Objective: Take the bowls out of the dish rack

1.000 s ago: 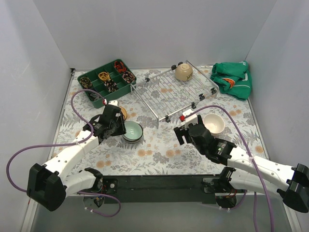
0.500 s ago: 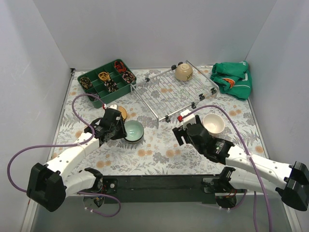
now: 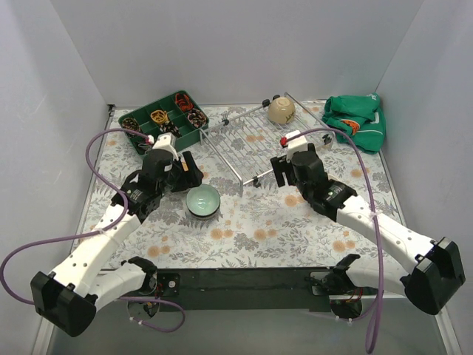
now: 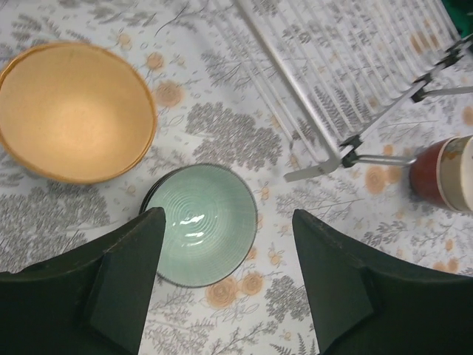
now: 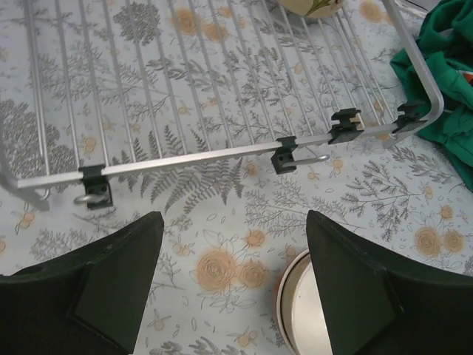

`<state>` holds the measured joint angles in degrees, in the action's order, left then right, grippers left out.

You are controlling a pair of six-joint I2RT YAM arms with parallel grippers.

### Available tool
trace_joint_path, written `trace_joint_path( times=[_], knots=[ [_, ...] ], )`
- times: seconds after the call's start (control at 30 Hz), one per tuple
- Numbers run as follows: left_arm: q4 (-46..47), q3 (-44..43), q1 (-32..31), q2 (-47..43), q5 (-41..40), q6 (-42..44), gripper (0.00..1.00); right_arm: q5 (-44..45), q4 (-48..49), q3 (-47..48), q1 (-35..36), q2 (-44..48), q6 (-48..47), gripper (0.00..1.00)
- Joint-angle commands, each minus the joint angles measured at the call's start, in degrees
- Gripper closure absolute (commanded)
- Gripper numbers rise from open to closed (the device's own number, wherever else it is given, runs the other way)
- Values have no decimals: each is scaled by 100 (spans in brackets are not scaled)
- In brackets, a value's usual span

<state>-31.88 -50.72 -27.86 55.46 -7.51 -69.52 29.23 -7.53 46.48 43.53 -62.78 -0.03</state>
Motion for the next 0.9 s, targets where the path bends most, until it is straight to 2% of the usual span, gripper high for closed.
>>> trace_joint_path(
  times=[0.0, 0.23, 0.43, 0.63, 0.87],
  knots=[
    [673, -552, 0, 437, 564, 272, 30, -357, 164, 528, -511, -357, -41, 14],
    [1570, -1343, -114, 1940, 1725, 79, 28, -629, 155, 582, -889, -726, 398, 14],
    [2238, -1862, -589, 3065, 1639, 17, 29, -972, 164, 485, -1399, -823, 513, 14],
    [2827, -1643, -870, 3743, 1419, -44, 30, -1244, 322, 695, -1786, -1121, 443, 14],
    [3038, -976, -1116, 3937, 1287, -255, 32, -1271, 533, 1416, -1892, -1876, 48, 14]
  ],
)
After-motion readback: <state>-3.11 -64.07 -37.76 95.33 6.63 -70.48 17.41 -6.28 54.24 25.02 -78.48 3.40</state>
